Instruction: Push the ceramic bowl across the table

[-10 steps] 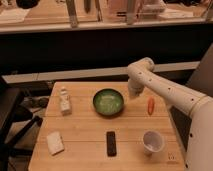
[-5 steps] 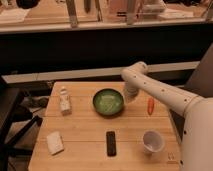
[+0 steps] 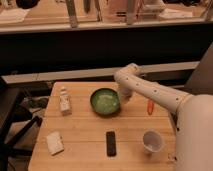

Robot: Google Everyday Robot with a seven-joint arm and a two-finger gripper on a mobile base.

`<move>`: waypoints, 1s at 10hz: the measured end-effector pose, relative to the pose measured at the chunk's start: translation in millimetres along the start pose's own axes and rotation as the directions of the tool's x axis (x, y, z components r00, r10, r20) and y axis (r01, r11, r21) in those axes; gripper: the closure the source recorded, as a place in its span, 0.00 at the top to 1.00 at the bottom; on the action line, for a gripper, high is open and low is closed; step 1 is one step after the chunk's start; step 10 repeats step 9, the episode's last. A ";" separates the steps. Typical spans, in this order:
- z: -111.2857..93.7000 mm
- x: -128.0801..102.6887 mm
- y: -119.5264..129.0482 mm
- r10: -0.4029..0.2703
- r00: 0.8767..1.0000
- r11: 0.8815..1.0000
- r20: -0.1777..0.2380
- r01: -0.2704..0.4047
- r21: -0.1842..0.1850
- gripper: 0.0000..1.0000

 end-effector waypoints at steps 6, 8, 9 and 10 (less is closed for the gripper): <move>2.9 -46.0 -19.0 -0.118 0.993 0.993 -0.012 0.118 -0.001 0.04; 3.5 -68.1 -27.0 -0.157 0.988 0.988 -0.015 0.157 -0.007 0.04; 4.9 -74.0 -28.9 -0.181 0.983 0.983 -0.016 0.181 -0.009 0.04; 4.9 -74.0 -28.9 -0.181 0.983 0.983 -0.016 0.181 -0.009 0.04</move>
